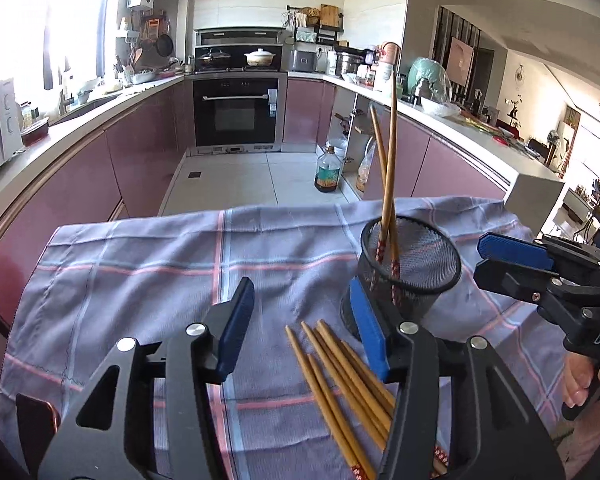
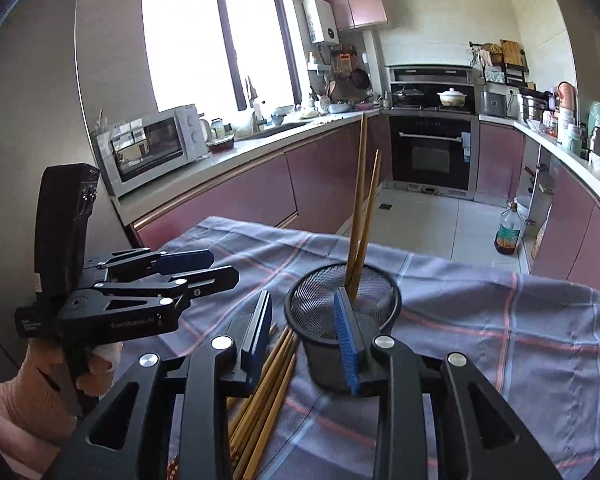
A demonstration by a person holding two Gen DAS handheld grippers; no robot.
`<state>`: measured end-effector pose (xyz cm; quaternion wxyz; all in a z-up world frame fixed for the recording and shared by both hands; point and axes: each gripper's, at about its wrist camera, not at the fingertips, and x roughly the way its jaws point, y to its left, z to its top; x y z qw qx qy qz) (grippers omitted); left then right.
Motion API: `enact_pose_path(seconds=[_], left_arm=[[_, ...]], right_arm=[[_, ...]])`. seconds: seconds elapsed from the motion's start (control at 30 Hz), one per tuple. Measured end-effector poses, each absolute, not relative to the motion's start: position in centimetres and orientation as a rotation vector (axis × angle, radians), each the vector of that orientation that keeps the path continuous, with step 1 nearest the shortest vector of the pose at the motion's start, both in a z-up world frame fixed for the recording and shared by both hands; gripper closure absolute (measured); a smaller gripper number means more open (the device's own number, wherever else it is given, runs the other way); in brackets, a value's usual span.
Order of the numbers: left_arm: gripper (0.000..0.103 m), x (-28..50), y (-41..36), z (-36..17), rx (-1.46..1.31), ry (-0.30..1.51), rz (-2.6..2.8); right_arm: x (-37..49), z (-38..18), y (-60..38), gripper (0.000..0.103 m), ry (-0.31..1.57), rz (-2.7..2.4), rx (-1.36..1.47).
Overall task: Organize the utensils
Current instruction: 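Withdraw the left tool from the cup back over the chopstick pile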
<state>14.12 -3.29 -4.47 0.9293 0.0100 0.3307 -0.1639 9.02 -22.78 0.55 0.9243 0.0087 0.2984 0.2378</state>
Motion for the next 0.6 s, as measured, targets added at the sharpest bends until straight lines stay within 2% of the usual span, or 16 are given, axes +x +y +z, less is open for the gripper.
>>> enact_pose_path(seconds=[0.27,0.6], left_arm=[[0.054,12.2,-1.6,-10.6,0.036,0.831,-0.328],[0.054,10.6,-1.8,-13.0,0.040,0.885,-0.348]], right_arm=[[8.3,-5.9,-20.9,0.073,0.828,0.515,-0.002],[7.8,-8.5,-19.9,0.073,0.910,0.508,-0.003]])
